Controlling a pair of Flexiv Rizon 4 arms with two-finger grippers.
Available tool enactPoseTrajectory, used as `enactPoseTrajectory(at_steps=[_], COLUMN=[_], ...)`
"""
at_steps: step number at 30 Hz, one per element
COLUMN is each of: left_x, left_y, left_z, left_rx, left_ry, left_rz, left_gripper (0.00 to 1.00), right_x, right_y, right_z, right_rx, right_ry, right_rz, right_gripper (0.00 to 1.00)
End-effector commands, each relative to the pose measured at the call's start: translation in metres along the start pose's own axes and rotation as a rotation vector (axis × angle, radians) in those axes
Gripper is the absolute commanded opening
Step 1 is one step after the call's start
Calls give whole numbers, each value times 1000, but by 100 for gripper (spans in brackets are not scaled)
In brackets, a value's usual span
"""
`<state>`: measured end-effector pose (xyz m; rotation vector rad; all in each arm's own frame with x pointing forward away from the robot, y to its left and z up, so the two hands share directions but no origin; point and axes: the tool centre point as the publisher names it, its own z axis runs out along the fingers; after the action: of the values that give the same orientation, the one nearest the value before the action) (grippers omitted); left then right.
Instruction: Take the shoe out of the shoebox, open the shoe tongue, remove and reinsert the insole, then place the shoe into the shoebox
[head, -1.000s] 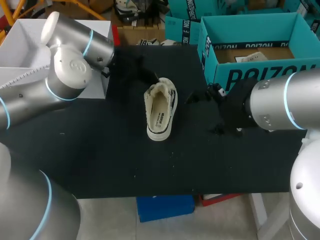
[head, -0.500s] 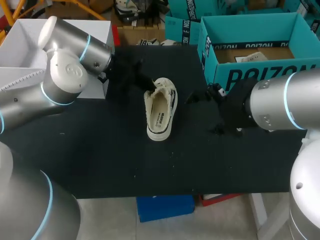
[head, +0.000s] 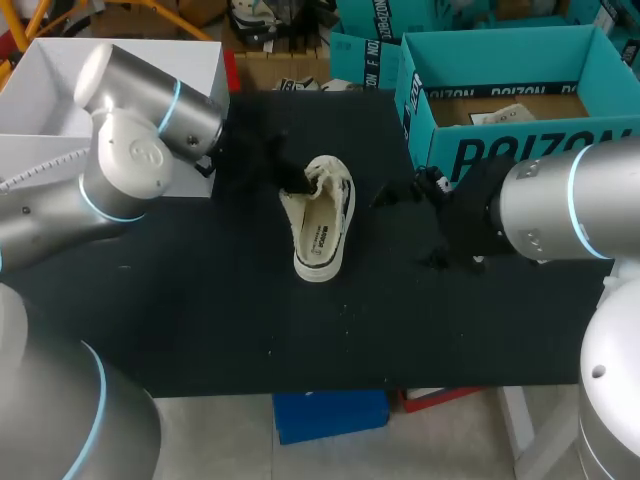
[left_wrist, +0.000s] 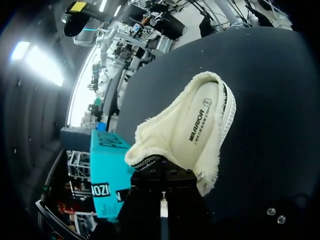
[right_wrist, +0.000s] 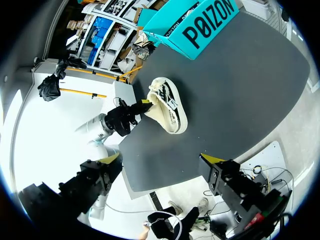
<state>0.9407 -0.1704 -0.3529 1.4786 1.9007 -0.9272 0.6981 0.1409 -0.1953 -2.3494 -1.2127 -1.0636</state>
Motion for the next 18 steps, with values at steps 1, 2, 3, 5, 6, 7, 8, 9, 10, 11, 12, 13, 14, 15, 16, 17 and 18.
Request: enactPoseTrajectory(at_steps=[1, 2, 3, 5, 6, 7, 8, 9, 10, 11, 12, 13, 14, 15, 16, 17, 18], left_x=[-6, -7, -7, -8, -7, -6, -4, -3, -3, -2, -2, -2, -1, -1, -1, 0, 0], left_y=[2, 1, 0, 0, 1, 4, 7, 9, 12, 14, 15, 16, 18, 20, 22, 24, 26], left_z=[10, 10, 9, 5, 1, -3, -7, -12, -17, -22, -26, -30, -33, -36, -38, -38, -38], left_rx=[7, 9, 10, 9, 2, -4, -12, -22, -29, -34, -37, -45, -51, -57, -61, -63, -65], left_ry=[13, 14, 14, 19, 25, 27, 27, 27, 28, 27, 26, 27, 28, 29, 30, 30, 30], left_rz=[7, 9, 12, 21, 26, 24, 20, 17, 17, 16, 15, 17, 19, 19, 18, 17, 13], left_gripper=[0, 0, 0, 0, 0, 0, 0, 0, 0, 0, 0, 0, 0, 0, 0, 0, 0], right_x=[2, 2, 2, 2, 2, 2, 2, 2, 2, 2, 2, 2, 2, 2, 2, 2, 2], right_y=[-5, -5, -5, -5, -5, -5, -5, -5, -5, -5, -5, -5, -5, -5, -5, -5, -5], right_z=[6, 6, 6, 6, 6, 6, 6, 6, 6, 6, 6, 6, 6, 6, 6, 6, 6], right_rx=[-112, -112, -112, -112, -112, -112, -112, -112, -112, -112, -112, -112, -112, -112, -112, -112, -112], right_ry=[-2, -2, -2, -2, -2, -2, -2, -2, -2, -2, -2, -2, -2, -2, -2, -2, -2], right_rz=[4, 4, 4, 4, 4, 4, 4, 4, 4, 4, 4, 4, 4, 4, 4, 4, 4], right_gripper=[100, 100, 100, 100, 100, 100, 100, 100, 100, 100, 100, 100, 100, 100, 100, 100, 100])
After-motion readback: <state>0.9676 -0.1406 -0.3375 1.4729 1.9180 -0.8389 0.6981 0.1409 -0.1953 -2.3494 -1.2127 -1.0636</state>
